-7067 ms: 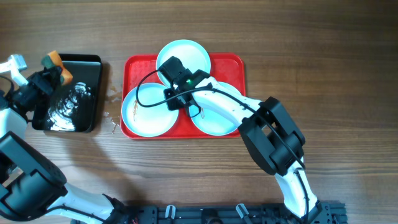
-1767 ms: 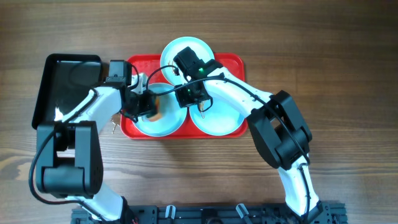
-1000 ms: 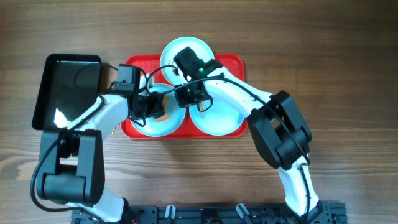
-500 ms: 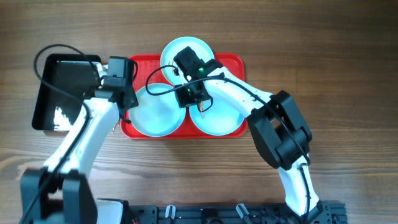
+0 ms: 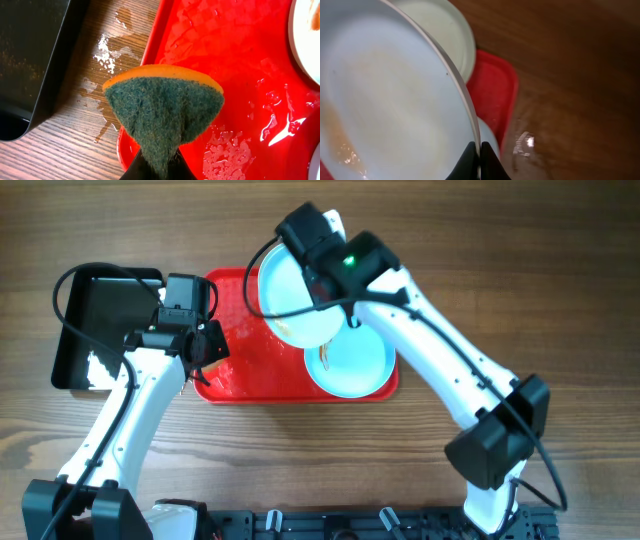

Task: Clean dirty plates on tray and stack at the side
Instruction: 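Lift the top plate with the right gripper and place it right of tray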

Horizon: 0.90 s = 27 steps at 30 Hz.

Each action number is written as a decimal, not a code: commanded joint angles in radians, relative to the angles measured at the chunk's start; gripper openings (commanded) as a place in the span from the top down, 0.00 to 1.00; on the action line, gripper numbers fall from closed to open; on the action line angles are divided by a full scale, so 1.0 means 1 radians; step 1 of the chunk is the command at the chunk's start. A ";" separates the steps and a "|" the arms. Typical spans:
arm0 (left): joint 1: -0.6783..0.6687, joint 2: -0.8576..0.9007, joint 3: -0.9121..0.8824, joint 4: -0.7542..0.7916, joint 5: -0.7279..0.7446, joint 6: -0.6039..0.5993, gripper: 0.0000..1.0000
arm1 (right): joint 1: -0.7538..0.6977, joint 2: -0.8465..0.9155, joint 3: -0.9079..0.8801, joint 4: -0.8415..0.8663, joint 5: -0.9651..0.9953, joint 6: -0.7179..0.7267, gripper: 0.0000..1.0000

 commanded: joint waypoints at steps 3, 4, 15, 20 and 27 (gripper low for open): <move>0.002 -0.002 0.014 0.000 0.023 -0.013 0.96 | 0.183 -0.023 0.019 -0.053 0.392 -0.027 0.96; 0.002 -0.002 0.014 -0.002 0.023 -0.013 0.96 | 0.204 -0.023 0.019 -0.056 0.422 -0.027 0.96; 0.002 -0.002 0.014 -0.008 0.023 -0.013 0.96 | 0.256 -0.023 0.019 -0.075 0.480 -0.024 0.96; 0.002 -0.002 0.014 -0.008 0.023 -0.013 0.96 | 0.256 -0.023 0.019 -0.072 0.489 -0.016 0.96; 0.002 -0.002 0.014 -0.008 0.023 -0.013 0.96 | 0.232 -0.018 0.014 -0.047 0.553 -0.005 0.96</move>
